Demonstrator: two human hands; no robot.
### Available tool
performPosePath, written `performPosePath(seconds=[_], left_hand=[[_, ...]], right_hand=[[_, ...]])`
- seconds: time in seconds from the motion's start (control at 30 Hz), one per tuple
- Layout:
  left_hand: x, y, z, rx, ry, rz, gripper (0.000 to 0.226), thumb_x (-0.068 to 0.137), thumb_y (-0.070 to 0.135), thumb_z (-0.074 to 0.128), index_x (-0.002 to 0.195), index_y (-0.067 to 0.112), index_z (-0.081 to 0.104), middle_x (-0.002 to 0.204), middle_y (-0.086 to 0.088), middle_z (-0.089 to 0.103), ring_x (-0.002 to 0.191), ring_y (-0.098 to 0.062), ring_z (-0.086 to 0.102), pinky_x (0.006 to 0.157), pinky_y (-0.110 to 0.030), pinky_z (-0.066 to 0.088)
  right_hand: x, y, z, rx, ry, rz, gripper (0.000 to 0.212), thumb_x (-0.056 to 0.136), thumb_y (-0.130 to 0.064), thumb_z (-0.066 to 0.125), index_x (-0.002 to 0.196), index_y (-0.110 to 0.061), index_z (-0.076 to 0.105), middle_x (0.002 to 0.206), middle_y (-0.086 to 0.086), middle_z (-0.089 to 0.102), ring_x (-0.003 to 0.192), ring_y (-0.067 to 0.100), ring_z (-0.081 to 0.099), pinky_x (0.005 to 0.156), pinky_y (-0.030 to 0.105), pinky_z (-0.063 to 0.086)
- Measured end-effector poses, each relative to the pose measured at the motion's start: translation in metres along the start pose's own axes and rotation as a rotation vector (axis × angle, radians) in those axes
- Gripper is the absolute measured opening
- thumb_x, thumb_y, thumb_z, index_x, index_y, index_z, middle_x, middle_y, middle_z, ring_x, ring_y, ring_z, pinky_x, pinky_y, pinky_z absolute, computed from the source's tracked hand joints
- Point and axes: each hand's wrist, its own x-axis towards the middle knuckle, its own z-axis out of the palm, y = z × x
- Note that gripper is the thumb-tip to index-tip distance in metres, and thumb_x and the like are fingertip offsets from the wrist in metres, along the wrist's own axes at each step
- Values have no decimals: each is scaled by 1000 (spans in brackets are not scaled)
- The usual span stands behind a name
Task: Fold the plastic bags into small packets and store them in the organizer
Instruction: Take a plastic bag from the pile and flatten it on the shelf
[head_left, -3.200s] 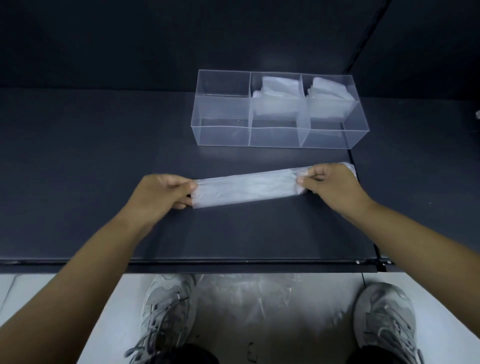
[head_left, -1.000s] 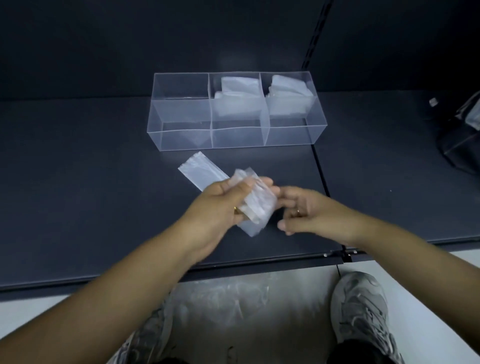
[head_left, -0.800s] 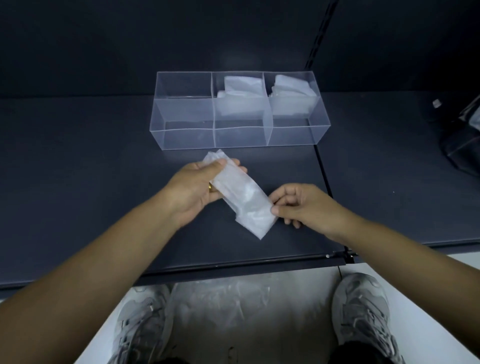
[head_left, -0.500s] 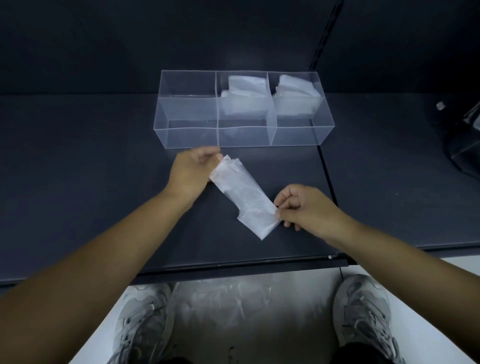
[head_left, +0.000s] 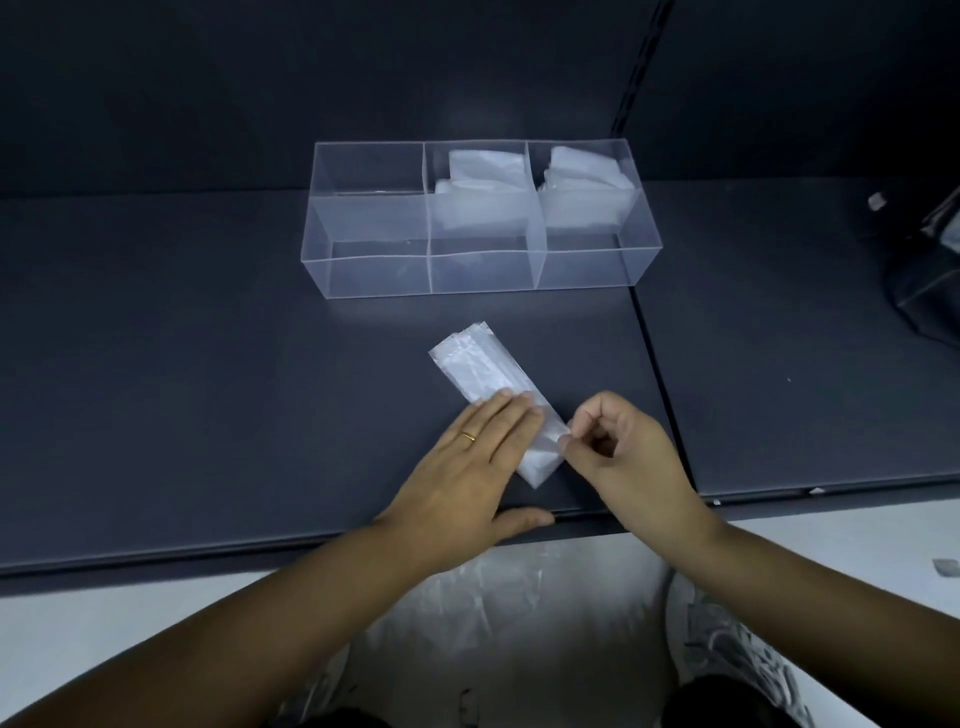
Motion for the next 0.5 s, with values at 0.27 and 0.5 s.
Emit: performPosePath(seconds=[0.27,0.5], left_hand=[[10,12,-11,-255,261,-30,38,90,23,64,126,10,62,124,-6,65,117,-20,59,104,-29,41],[22,3,-41,-907,18,-394,28,100,34,46,81,24,64,70,13,57,67,-1,48,71,-26,41]], right_hand=[[1,-17,-18,367,-219,115,20,84,5,64,80,-14,60,73,-1,63,71,11,56,72,17,46],[22,-16,-35,10,-404,22,59,81,8,65,126,-28,54,116,-9,62,78,10,57,78,20,48]])
